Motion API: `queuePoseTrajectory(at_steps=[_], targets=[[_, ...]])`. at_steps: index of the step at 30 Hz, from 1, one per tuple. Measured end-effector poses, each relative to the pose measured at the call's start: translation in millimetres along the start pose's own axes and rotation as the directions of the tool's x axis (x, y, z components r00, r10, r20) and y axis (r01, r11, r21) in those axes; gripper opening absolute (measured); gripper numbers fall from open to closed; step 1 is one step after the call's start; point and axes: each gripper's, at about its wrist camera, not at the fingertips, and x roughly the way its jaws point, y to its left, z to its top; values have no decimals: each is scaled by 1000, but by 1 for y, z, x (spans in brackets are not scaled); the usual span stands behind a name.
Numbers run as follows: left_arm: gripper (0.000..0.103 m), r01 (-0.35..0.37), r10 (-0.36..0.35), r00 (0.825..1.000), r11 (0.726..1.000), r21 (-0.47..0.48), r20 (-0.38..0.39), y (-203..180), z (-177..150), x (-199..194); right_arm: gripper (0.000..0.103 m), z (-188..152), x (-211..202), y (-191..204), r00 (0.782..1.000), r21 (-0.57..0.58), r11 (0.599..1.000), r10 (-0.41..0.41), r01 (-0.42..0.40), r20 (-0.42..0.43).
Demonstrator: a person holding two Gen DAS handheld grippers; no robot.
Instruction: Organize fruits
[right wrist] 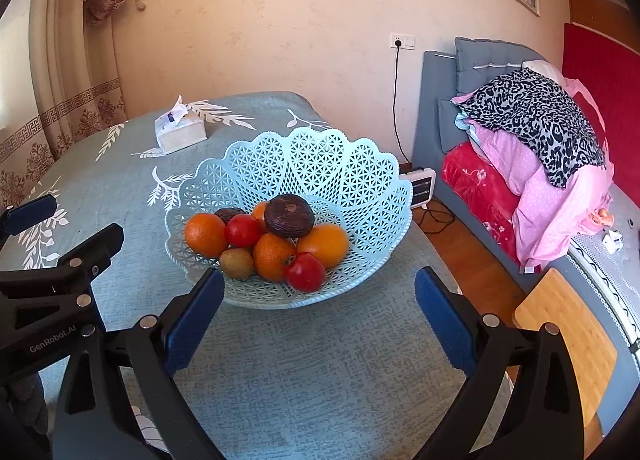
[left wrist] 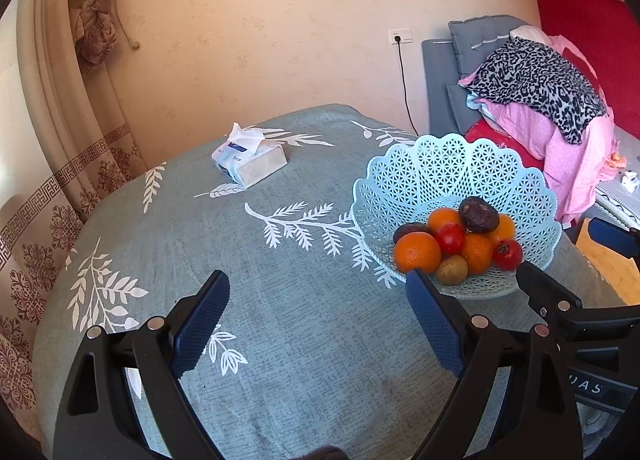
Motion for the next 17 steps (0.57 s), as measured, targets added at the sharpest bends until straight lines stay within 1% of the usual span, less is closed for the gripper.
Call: queuePoseTrajectory(at_steps=[9,13,17], targets=[[89,-7,7,1000,1000,7,5,-1,-1,-1,97,0,1,0,1000,5,1000,1,-1,-6],[89,2,-2,1000,1000,-5,-16,1,0,1,97,0,1,0,1000,6,1000,3,-2,-7],[89,-5,4,999,1000,-16,-34,5,-2,3,97,0,1,2,1000,7,1000,11,-11,-11]])
